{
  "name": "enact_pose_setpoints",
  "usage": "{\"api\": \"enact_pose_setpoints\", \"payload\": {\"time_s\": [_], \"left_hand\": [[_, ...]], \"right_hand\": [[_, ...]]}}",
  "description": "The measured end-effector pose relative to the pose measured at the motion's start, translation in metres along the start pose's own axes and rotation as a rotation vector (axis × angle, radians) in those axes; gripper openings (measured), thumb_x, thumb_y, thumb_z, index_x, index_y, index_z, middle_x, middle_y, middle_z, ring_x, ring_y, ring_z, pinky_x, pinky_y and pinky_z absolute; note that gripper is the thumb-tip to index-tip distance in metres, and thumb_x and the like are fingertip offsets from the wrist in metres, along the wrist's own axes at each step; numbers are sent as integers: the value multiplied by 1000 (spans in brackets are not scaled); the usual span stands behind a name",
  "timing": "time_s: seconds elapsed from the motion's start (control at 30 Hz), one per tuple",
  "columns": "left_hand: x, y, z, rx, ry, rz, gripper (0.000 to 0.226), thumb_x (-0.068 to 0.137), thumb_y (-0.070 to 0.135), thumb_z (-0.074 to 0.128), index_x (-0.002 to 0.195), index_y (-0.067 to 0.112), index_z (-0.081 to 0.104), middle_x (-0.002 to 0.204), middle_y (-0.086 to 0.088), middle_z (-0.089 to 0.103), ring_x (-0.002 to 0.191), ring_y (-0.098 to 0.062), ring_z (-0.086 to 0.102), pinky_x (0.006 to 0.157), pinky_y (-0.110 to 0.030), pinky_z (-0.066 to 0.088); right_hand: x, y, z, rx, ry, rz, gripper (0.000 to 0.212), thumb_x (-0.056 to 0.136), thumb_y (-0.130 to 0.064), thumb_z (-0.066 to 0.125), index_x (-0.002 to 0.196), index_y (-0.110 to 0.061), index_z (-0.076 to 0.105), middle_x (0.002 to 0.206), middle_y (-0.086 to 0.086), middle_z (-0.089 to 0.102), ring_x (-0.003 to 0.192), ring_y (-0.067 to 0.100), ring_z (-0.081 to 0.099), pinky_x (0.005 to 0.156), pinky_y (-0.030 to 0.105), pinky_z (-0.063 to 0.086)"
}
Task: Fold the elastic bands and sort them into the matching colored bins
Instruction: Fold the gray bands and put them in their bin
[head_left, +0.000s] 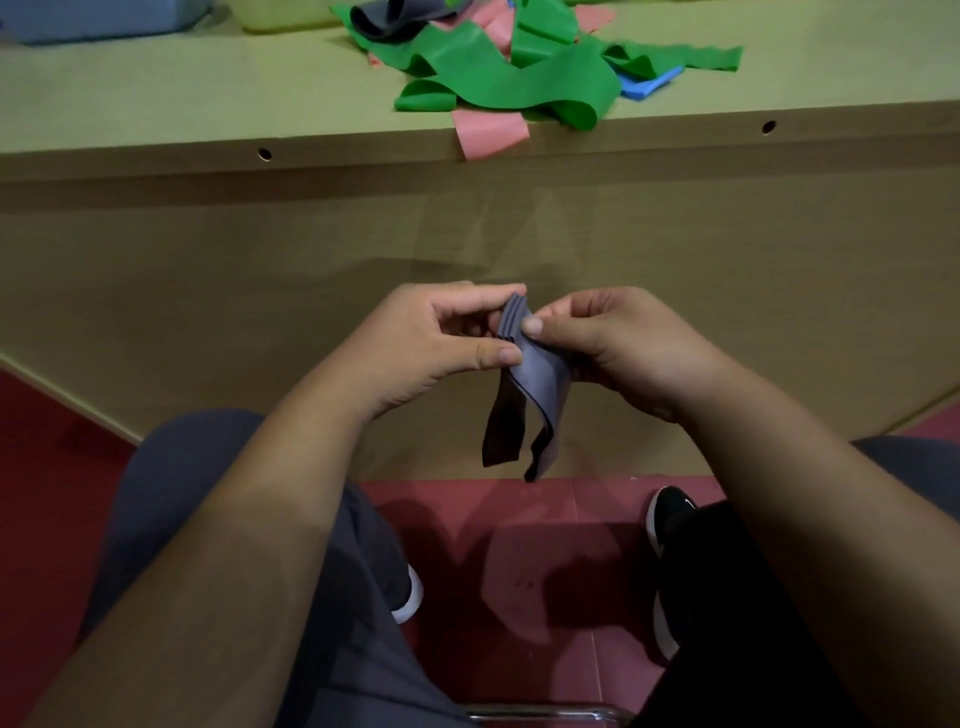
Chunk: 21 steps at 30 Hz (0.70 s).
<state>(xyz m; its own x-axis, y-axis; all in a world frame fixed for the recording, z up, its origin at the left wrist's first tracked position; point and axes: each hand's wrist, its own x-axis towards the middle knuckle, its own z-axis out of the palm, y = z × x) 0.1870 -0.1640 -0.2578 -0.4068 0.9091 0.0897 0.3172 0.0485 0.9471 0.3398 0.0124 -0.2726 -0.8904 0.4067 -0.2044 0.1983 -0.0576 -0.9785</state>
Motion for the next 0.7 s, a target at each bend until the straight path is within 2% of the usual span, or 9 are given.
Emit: {"api": "enact_pose_setpoints", "payload": {"time_s": [0.07,0.13,0.2,0.27,0.33,0.43,0.53,0.63,0.7], "left_hand": [[0,-1,1,-52,27,-5,66,73,18,87,137,15,70,129,-8,74,121,-14,69,104,-26,54],[0,-1,3,-103,41,-14,67,72,14,86,137,11,69,129,-16,74,113,-13,70,101,-30,58],[1,-2,5,-141,44,-17,66,72,12,85,136,11,68,120,-18,75,103,-13,69,92,-29,61],[2,-3,5,-178,50,-21,62,72,11,85,132,14,70,105,-9,71,91,-11,68,82,-26,60],[3,-4,4,-192,69,-16,53,77,5,84,128,14,71,100,-4,70,85,-11,68,75,-27,59],[4,-3,4,-171,101,8,40,87,-5,78,124,9,71,100,-6,74,87,-13,70,71,-28,59],[5,-2,6,-151,153,31,32,89,-3,77,119,8,73,100,-10,75,88,-15,71,75,-30,61],[5,-2,10,-143,184,57,29,90,-2,77,117,9,75,108,-22,76,97,-22,73,88,-39,64],[5,-1,12,-161,188,55,28,92,-3,75,116,12,76,112,-19,77,100,-22,73,90,-40,64]], "right_hand": [[1,0,0,33,20,-10,38,81,-32,89,105,-6,75,103,25,72,94,32,61,89,51,47],[1,0,0,69,27,-10,44,76,-35,92,110,-15,73,110,26,73,98,31,60,89,50,46],[0,-2,0,71,12,-17,35,86,-26,87,118,-17,74,121,25,75,102,30,66,94,47,48],[-1,-2,0,77,-5,-24,24,96,-15,77,120,-9,75,119,21,77,102,27,70,94,43,51],[-2,-3,1,95,-8,-42,15,99,-12,72,113,-7,75,108,16,79,95,23,70,87,36,54],[-2,-5,1,110,-4,-64,3,100,-13,71,103,-13,72,97,8,75,83,16,68,74,29,56],[-2,-6,0,103,2,-78,4,100,-15,72,99,-18,71,98,7,72,81,17,66,72,30,55],[-3,-6,3,79,32,-94,10,101,-16,72,95,-23,70,95,6,71,78,17,65,71,33,55],[-3,-6,4,65,56,-110,10,101,-16,71,96,-24,70,94,8,68,78,20,62,69,34,54]]}}
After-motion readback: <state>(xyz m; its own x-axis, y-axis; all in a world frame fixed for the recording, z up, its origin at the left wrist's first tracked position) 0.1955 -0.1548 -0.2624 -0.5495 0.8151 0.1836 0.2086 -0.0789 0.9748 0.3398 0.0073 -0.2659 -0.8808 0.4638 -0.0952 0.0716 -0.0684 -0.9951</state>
